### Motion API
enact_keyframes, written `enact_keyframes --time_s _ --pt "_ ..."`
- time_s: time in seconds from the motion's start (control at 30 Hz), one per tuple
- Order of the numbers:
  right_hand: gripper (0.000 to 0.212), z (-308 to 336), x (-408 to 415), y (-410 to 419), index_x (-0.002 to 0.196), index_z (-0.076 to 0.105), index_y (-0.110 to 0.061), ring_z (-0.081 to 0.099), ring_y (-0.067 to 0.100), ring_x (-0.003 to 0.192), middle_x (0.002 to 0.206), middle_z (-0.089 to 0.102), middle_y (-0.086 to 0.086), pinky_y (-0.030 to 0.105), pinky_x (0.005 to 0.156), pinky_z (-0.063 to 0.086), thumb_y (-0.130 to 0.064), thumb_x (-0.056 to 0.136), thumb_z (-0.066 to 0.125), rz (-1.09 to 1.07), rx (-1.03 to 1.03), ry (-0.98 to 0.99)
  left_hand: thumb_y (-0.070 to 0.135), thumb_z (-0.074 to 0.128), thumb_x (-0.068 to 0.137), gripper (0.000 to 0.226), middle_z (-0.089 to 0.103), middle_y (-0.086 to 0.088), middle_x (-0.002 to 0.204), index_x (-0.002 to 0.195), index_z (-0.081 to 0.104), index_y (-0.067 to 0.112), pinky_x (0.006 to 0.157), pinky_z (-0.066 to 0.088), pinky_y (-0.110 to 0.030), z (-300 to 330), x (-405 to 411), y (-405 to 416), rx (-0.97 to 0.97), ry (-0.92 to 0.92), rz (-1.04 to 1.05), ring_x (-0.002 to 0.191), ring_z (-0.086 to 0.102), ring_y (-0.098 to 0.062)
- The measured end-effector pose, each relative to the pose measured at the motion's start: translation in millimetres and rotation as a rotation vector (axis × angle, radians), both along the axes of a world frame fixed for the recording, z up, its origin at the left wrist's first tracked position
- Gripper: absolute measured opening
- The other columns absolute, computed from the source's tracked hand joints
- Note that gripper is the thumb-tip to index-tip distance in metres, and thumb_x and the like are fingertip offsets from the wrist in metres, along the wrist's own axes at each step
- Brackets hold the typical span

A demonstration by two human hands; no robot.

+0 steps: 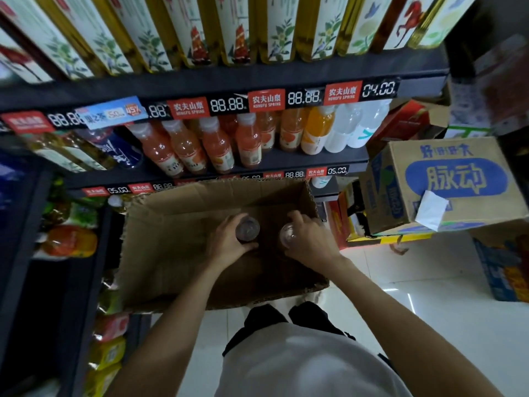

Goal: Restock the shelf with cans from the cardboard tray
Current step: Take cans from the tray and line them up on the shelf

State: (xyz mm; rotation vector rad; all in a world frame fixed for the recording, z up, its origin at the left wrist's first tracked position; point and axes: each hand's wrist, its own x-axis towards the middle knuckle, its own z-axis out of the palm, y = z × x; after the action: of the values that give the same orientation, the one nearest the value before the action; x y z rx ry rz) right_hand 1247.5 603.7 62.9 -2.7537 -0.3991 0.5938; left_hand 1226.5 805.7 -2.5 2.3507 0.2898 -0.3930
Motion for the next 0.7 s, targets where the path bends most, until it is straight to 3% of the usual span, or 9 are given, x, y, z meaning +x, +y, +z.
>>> enact_keyframes --time_s 0.1,0.2,0.3,0.37,0.47,0.53,0.6,0.7 --pt "0.068 48 16 -24 0.123 0.049 -0.017 0.057 0.018 0.101 0.113 0.059 0.001 0.028 0.08 0.048 -0.03 0.065 0.082 -0.252 0.379 0.112 0.031 0.086 0.06 0.079 0.054 0.009 0.12 0.128 0.045 0.029 0.096 0.042 -0.033 46 4 12 -0.165 -0.044 0.155 0.113 0.05 -0.011" --pt "0.053 93 35 -43 0.117 0.056 -0.019 0.06 0.016 0.101 0.113 0.061 0.002 0.03 0.082 0.051 -0.022 0.07 0.08 -0.384 0.807 0.311 0.029 0.084 0.062 0.063 0.054 0.019 0.102 0.114 0.05 0.028 0.081 0.042 -0.016 109 11 11 -0.291 -0.169 0.219 0.093 0.052 0.005" --pt "0.045 133 54 -53 0.112 0.062 -0.022 0.061 0.02 0.104 0.116 0.063 0.005 0.03 0.081 0.05 -0.029 0.07 0.077 -0.401 1.045 0.344 0.059 0.081 0.049 0.074 0.055 0.023 0.103 0.112 0.055 0.03 0.076 0.043 -0.011 173 21 3 -0.433 -0.325 0.267 0.092 0.051 0.012" --pt "0.048 162 66 -58 0.112 0.064 -0.022 0.062 0.022 0.106 0.114 0.065 0.004 0.034 0.086 0.05 -0.037 0.068 0.076 -0.382 1.124 0.326 0.069 0.078 0.038 0.078 0.06 0.021 0.104 0.106 0.059 0.035 0.074 0.047 -0.013 209 31 -5 -0.544 -0.417 0.321 0.094 0.055 0.009" --pt "0.051 209 85 -66 0.113 0.064 -0.019 0.063 0.02 0.105 0.111 0.067 0.003 0.034 0.088 0.05 -0.042 0.068 0.073 -0.305 1.162 0.239 0.043 0.08 0.054 0.045 0.063 0.017 0.098 0.095 0.061 0.037 0.068 0.048 -0.015 265 47 -25 -0.646 -0.539 0.308 0.092 0.058 0.002" --pt "0.046 244 96 -71 0.105 0.067 -0.021 0.065 0.018 0.1 0.103 0.07 0.0 0.031 0.084 0.051 -0.043 0.066 0.076 -0.245 1.162 0.147 0.035 0.08 0.06 0.038 0.063 0.014 0.098 0.094 0.061 0.035 0.067 0.047 -0.012 302 57 -39 -0.634 -0.629 0.272 0.092 0.059 -0.001" --pt "0.033 280 104 -76 0.092 0.069 -0.024 0.068 0.01 0.089 0.091 0.071 -0.005 0.022 0.077 0.053 -0.039 0.063 0.072 -0.196 1.185 0.024 0.032 0.07 0.066 0.029 0.062 0.015 0.096 0.094 0.061 0.033 0.064 0.046 -0.008 338 67 -49 -0.606 -0.72 0.247 0.087 0.06 0.005" --pt "0.017 332 117 -88 0.085 0.067 -0.027 0.065 -0.007 0.069 0.082 0.068 -0.01 0.006 0.06 0.048 -0.031 0.07 0.07 -0.119 1.22 -0.223 0.038 0.07 0.062 0.037 0.064 0.019 0.096 0.097 0.062 0.034 0.068 0.049 -0.01 386 76 -65 -0.554 -0.856 0.18 0.084 0.06 0.01"
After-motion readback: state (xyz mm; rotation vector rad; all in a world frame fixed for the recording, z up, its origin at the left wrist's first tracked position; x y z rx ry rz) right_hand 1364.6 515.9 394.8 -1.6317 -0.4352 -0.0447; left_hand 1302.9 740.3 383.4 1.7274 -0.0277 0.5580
